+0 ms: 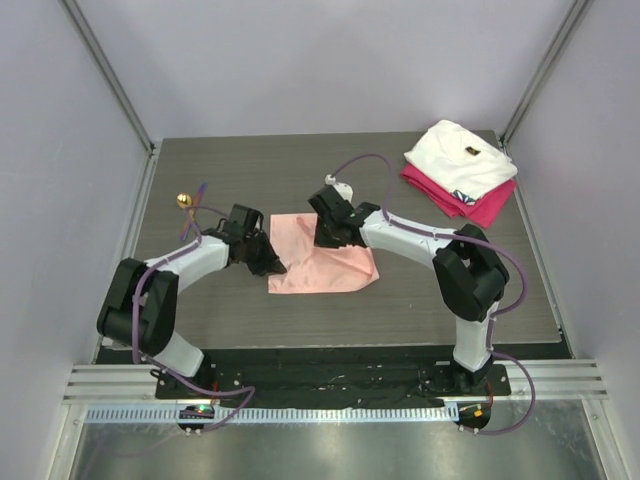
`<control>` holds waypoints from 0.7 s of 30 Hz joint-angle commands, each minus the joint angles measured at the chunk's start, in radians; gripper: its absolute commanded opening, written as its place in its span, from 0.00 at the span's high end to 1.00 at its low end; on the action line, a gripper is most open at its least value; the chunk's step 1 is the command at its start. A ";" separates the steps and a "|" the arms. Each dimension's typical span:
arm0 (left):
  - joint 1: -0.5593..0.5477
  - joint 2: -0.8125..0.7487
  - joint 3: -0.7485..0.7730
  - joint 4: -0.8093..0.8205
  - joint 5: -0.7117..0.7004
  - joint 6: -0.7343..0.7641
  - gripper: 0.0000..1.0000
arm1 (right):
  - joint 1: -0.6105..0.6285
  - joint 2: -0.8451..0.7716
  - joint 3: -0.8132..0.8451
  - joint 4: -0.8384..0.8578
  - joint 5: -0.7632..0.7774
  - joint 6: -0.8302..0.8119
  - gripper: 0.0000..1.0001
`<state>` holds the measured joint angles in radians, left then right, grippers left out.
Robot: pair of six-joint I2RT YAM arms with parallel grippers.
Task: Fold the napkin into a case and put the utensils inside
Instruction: Fold the rectangle-folded napkin at the center of the board.
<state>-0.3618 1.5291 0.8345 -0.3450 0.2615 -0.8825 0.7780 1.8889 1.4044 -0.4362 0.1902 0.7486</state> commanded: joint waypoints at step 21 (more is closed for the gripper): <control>-0.006 0.052 -0.087 0.097 0.007 -0.030 0.89 | 0.027 -0.004 0.082 0.097 -0.069 0.135 0.99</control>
<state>-0.3611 1.6073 0.7658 -0.2317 0.3084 -0.9142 0.7868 1.8565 1.4261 -0.3904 0.1459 0.8417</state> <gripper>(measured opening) 0.109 0.039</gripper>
